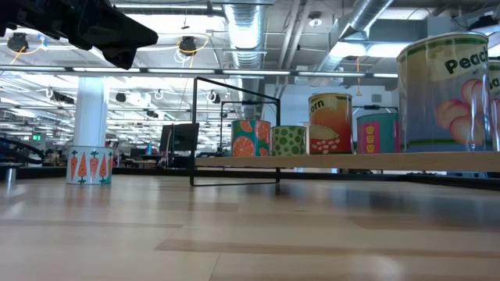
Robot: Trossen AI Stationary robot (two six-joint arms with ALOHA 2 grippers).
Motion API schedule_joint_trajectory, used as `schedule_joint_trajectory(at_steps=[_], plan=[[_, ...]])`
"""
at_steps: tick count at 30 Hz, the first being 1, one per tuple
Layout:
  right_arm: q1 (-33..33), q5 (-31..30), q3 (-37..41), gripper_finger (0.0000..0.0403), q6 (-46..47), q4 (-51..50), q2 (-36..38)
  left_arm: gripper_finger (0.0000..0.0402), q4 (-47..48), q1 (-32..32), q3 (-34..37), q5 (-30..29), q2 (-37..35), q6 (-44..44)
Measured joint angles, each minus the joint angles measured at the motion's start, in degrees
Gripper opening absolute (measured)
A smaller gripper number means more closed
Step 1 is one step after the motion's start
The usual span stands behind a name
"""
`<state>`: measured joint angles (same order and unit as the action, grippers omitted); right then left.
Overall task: Pick and place cans onto a shelf
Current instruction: Put the large canned corn aligned with the other large canned corn on the shelf
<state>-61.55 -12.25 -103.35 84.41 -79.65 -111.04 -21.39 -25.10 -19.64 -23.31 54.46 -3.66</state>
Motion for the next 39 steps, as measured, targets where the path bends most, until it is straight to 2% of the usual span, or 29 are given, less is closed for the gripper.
schedule_joint_trajectory(at_steps=[5,11,18,28,31,36,39], plan=[[1.0,5.0,4.2,0.0082,3.2,0.7,-0.1,0.0,0.0,0.0,0.0,0.0,0.0,0.0],[2.1,6.3,5.5,0.0127,3.5,0.1,-0.1,0.0,0.0,0.0,0.0,0.0,0.0,0.0],[2.8,9.3,9.7,0.0143,5.2,1.3,-0.2,0.0,0.0,0.0,0.0,0.0,0.0,0.0],[3.2,9.4,12.4,0.0115,4.8,3.8,0.0,0.0,0.0,0.0,0.0,0.0,0.0,0.0],[3.2,9.4,12.4,0.0087,2.7,3.8,0.0,0.0,0.0,0.0,0.0,0.0,0.0,0.0],[3.5,9.4,12.5,0.0017,2.0,3.1,0.0,0.0,0.0,0.0,0.0,0.0,0.0,0.1],[3.5,9.3,12.2,0.001,0.8,2.9,0.0,0.0,0.0,0.0,0.0,0.0,0.0,0.1]])
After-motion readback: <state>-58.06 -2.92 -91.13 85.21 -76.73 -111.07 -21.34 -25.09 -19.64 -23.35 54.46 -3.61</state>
